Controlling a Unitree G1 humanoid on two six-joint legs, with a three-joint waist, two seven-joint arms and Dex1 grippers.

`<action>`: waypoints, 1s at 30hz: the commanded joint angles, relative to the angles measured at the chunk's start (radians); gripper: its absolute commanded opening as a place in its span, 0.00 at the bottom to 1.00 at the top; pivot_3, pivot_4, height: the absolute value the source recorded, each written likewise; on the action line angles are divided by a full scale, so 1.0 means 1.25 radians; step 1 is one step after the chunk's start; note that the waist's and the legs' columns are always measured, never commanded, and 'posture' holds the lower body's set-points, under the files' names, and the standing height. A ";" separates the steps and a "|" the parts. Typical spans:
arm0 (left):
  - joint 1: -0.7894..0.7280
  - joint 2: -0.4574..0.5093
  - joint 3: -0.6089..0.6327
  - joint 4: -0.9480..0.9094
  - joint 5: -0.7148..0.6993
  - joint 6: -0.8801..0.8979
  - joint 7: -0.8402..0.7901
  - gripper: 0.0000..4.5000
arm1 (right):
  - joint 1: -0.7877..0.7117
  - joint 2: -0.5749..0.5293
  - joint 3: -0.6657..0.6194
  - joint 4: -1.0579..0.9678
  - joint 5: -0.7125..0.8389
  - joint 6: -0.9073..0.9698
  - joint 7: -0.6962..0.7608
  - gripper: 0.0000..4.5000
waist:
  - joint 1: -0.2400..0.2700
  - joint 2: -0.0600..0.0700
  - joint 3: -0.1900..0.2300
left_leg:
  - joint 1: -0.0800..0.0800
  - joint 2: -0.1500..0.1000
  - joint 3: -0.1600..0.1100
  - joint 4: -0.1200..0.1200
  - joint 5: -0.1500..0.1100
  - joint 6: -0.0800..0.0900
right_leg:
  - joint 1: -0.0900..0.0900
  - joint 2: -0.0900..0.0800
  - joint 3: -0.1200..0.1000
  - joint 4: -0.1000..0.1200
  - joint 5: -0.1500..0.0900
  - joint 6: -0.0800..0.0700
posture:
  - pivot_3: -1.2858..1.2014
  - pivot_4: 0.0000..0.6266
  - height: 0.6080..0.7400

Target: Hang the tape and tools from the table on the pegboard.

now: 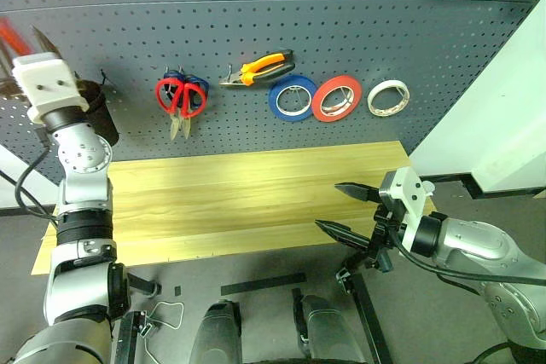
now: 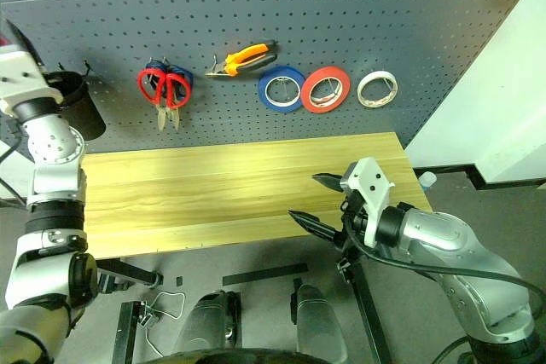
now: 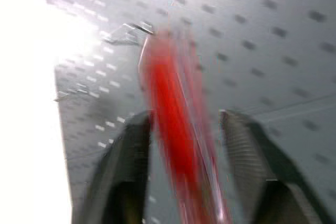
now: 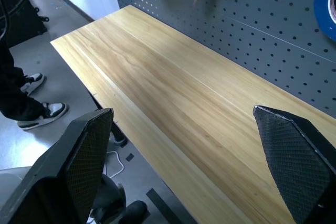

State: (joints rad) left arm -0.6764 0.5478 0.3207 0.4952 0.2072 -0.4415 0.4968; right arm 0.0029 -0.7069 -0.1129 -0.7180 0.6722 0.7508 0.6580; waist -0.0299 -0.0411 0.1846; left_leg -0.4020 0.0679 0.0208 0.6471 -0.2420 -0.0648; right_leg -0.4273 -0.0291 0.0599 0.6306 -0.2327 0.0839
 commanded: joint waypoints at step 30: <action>0.187 -0.095 -0.011 -0.672 0.000 0.298 -0.199 1.00 | -0.335 0.308 0.227 0.517 -0.250 -0.421 0.087 1.00 | 0.112 -0.006 -0.058 | -0.001 0.000 0.000 0.000 0.001 -0.001 | 0.000 0.001 -0.001 0.000 0.003 0.002 | 0.68 0.00 0.86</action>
State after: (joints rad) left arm -0.4618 0.4427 0.3067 -0.2728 0.2055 -0.0945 0.2622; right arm -0.3835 -0.3385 0.1762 -0.0975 0.3675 0.2748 0.7540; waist 0.1098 -0.0490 0.1127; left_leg -0.4024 0.0674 0.0210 0.6471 -0.2412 -0.0666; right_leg -0.4269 -0.0278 0.0580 0.6297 -0.2283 0.0866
